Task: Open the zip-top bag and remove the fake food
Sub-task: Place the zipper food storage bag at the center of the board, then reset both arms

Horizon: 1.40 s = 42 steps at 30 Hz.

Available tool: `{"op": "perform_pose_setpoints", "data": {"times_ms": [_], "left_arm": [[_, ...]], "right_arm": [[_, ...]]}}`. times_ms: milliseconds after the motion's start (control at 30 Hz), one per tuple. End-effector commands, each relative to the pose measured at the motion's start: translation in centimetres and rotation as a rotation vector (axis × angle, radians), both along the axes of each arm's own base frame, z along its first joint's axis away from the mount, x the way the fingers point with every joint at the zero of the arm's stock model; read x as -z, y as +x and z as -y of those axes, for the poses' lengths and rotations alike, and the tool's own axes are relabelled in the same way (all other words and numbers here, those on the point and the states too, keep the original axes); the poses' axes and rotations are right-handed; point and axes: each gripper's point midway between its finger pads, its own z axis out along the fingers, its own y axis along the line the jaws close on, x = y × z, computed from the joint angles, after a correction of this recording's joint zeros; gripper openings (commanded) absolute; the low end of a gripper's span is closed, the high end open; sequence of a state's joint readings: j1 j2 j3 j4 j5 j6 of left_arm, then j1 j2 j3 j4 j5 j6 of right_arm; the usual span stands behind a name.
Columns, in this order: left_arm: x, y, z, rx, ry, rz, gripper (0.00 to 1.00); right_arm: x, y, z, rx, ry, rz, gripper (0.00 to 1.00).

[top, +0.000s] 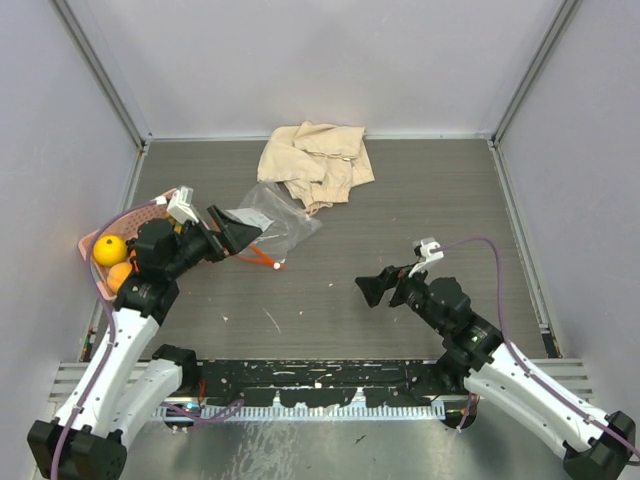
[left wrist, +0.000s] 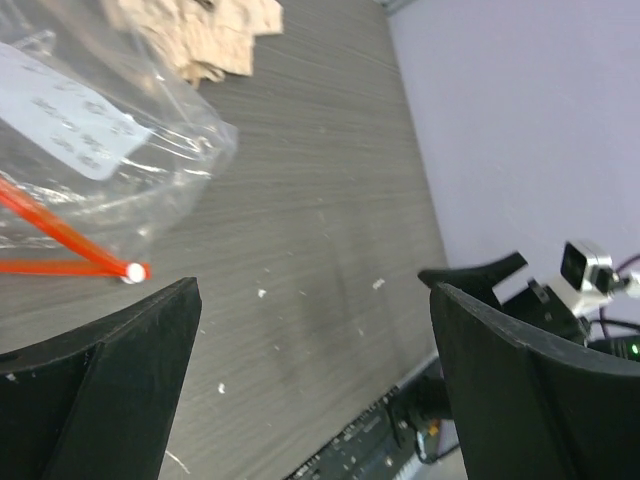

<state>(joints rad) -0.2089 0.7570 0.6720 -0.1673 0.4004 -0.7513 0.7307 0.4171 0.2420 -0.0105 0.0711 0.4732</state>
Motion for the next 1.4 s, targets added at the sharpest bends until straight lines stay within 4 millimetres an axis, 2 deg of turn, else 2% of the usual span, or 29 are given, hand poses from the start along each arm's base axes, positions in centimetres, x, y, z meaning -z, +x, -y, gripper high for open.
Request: {"op": "perform_pose_setpoints", "data": {"times_ms": [0, 67, 100, 300, 433, 600, 800, 1067, 1367], "left_arm": [[-3.0, -2.6, 2.2, 0.168, -0.096, 0.036, 0.98], [-3.5, -3.4, 2.5, 0.209, -0.09, 0.038, 0.98], [-3.7, -3.7, 2.4, 0.221, -0.072, 0.04, 0.98], [-6.2, -4.8, 0.5, 0.178, 0.109, 0.063, 0.98], [-8.4, -5.1, -0.8, 0.142, 0.196, 0.123, 0.98], [-9.4, -5.3, -1.6, 0.126, 0.265, 0.141, 0.98], [-10.1, -5.4, -1.6, 0.131, 0.273, 0.163, 0.98], [-8.8, -5.2, -1.3, 0.15, 0.271, 0.138, 0.98], [-7.0, -4.2, -0.9, 0.163, 0.262, 0.115, 0.98]], "right_arm": [[-4.3, 2.3, 2.7, 0.194, -0.036, 0.009, 1.0], [-5.6, 2.5, 3.1, 0.21, -0.081, 0.001, 1.0], [-7.2, 2.7, 3.1, 0.215, -0.085, 0.018, 1.0], [-12.6, 4.0, 3.7, 0.262, -0.162, 0.05, 1.0], [-14.6, 5.5, 5.0, 0.391, -0.195, 0.0, 1.0], [-15.1, 7.0, 7.3, 0.584, -0.26, -0.038, 1.0], [-15.7, 7.5, 8.5, 0.663, -0.297, -0.012, 1.0], [-15.8, 7.6, 9.5, 0.697, -0.37, 0.014, 1.0], [-15.8, 7.6, 9.7, 0.676, -0.404, 0.039, 1.0]]}}
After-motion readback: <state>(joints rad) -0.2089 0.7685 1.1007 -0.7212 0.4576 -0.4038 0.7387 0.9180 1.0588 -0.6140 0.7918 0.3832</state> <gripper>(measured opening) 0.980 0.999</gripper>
